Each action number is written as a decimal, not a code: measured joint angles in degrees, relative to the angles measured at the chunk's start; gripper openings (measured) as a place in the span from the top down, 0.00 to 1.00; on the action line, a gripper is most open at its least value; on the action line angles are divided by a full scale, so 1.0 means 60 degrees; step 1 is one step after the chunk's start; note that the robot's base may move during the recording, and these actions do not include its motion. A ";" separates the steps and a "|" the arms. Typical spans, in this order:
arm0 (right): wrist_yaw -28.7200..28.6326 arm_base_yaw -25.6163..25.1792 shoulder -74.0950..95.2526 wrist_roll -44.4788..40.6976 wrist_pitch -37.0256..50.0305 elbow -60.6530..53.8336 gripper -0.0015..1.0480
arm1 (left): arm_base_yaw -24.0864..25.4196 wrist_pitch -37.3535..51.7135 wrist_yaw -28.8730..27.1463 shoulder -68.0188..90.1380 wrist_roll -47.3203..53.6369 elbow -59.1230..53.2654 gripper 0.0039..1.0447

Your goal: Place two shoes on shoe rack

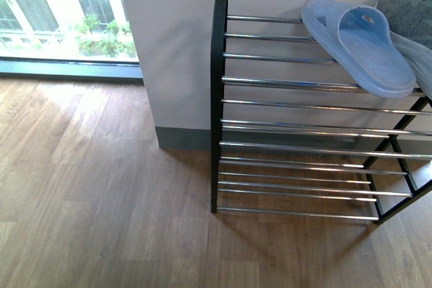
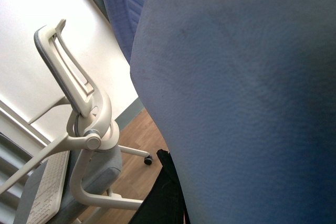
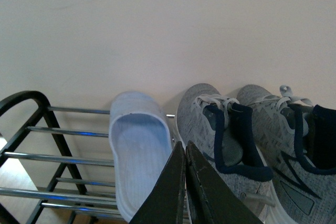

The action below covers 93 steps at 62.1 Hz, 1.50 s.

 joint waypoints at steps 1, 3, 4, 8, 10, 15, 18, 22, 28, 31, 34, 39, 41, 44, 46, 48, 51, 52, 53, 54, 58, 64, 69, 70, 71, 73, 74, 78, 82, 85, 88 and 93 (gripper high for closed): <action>0.0000 0.0000 -0.0131 0.0000 -0.0022 -0.0098 0.99 | 0.0000 -0.0004 0.0004 0.0000 0.0000 0.0000 0.99; 0.0000 0.0000 -0.0328 0.0000 -0.0080 -0.0244 0.99 | 0.0000 -0.0004 0.0000 0.0000 0.0000 0.0000 0.99; 0.0000 0.0000 -0.0463 0.0000 -0.0124 -0.0342 0.99 | 0.0000 -0.0004 0.0000 0.0000 0.0000 0.0000 0.99; 0.0000 0.0000 -0.0652 0.0000 0.0171 -0.0732 0.99 | 0.0000 -0.0004 0.0004 0.0000 0.0000 0.0000 0.99; 0.0011 0.0000 -0.0710 0.0000 0.0277 -0.0903 0.99 | 0.0000 0.0000 0.0000 0.0000 0.0000 0.0000 0.99; 0.0000 0.0004 -0.1290 0.0000 -0.0051 -0.1392 0.99 | 0.0000 -0.0004 0.0004 0.0000 0.0000 0.0000 0.99; 0.0004 0.0007 -0.1858 0.0000 -0.0379 -0.1570 0.99 | 0.0000 0.0000 0.0000 0.0000 0.0000 0.0000 0.99; 0.0004 0.0007 -0.2412 0.0000 -0.0758 -0.1716 0.99 | 0.0000 -0.0004 0.0004 0.0000 0.0000 0.0000 0.99; 0.0004 0.0011 -0.3104 0.0000 -0.1282 -0.1902 0.99 | 0.0000 0.0000 0.0004 0.0000 0.0000 0.0000 0.99; 0.0004 0.0011 -0.3417 0.0000 -0.1526 -0.1971 0.99 | 0.0000 0.0000 0.0004 0.0000 0.0000 0.0000 0.99; 0.0004 0.0011 -0.3807 0.0000 -0.1832 -0.2047 0.99 | 0.0000 -0.0004 0.0004 0.0000 0.0000 0.0000 0.99; 0.0004 0.0011 -0.4579 0.0000 -0.2473 -0.2175 0.99 | 0.0000 -0.0004 0.0004 0.0000 0.0000 0.0000 0.99; 0.0004 0.0015 -0.4809 0.0000 -0.2659 -0.2208 0.99 | 0.0000 -0.0004 0.0004 0.0000 0.0000 0.0000 0.99; 0.0004 0.0015 -0.5100 0.0000 -0.2922 -0.2218 0.99 | 0.0000 -0.0004 0.0004 0.0000 0.0000 0.0000 0.99; 0.0004 0.0015 -0.5384 0.0000 -0.3166 -0.2222 0.99 | 0.0000 -0.0004 0.0004 0.0000 0.0000 0.0000 0.99; 0.0004 0.0015 -0.5748 0.0000 -0.3479 -0.2222 0.99 | 0.0000 -0.0004 0.0004 0.0000 0.0000 0.0000 0.99; 0.0004 0.0015 -0.6029 0.0000 -0.3723 -0.2226 0.99 | 0.0000 -0.0004 0.0004 0.0000 0.0000 0.0000 0.99; 0.0004 0.0015 -0.6167 0.0000 -0.3847 -0.2226 0.99 | 0.0000 -0.0004 0.0004 0.0000 0.0000 0.0000 0.99; 0.0004 0.0015 -0.6237 0.0000 -0.3909 -0.2229 0.99 | 0.0000 -0.0004 0.0004 0.0000 0.0000 0.0000 0.99; 0.0004 0.0015 -0.6368 0.0000 -0.4029 -0.2229 0.99 | 0.0000 0.0000 0.0004 0.0000 0.0000 0.0004 0.99; 0.0004 0.0015 -0.6692 0.0000 -0.4324 -0.2229 0.99 | 0.0000 0.0000 0.0004 0.0000 0.0000 0.0000 0.99; 0.0004 0.0015 -0.7246 0.0000 -0.4841 -0.2233 0.99 | 0.0000 -0.0004 0.0004 0.0000 0.0000 0.0000 0.99; 0.0004 0.0015 -0.7810 0.0000 -0.5370 -0.2233 0.99 | 0.0000 -0.0004 0.0004 0.0000 0.0000 0.0000 0.99; 0.0004 0.0015 -0.7912 0.0000 -0.5468 -0.2233 0.99 | 0.0000 -0.0004 0.0004 0.0000 0.0000 0.0000 0.99; 0.0004 0.0015 -0.8022 0.0000 -0.5570 -0.2233 0.99 | 0.0000 -0.0004 0.0004 0.0000 0.0000 0.0000 0.99; 0.0004 0.0015 -0.8280 0.0000 -0.5807 -0.2233 0.99 | 0.0000 -0.0004 0.0004 0.0000 0.0000 0.0000 0.99; 0.0004 0.0015 -0.8375 0.0000 -0.5894 -0.2233 0.99 | 0.0000 -0.0004 0.0004 0.0000 0.0000 0.0000 0.99; 0.0004 0.0015 -0.8739 0.0000 -0.6251 -0.2233 0.99 | 0.0000 0.0000 0.0004 0.0000 0.0000 0.0000 0.99; 0.0004 0.0015 -0.8965 0.0000 -0.6473 -0.2233 0.99 | 0.0000 -0.0004 0.0004 0.0000 0.0000 0.0000 0.99; 0.0004 0.0015 -0.9151 0.0000 -0.6652 -0.2233 0.99 | 0.0000 0.0000 0.0004 0.0000 0.0000 0.0000 0.99; 0.0004 0.0015 -0.9304 0.0000 -0.6801 -0.2233 0.99 | 0.0000 -0.0004 0.0004 0.0000 0.0000 0.0000 0.99; 0.0004 0.0015 -0.9559 0.0000 -0.7045 -0.2233 0.99 | 0.0000 -0.0004 0.0004 0.0000 0.0000 0.0000 0.99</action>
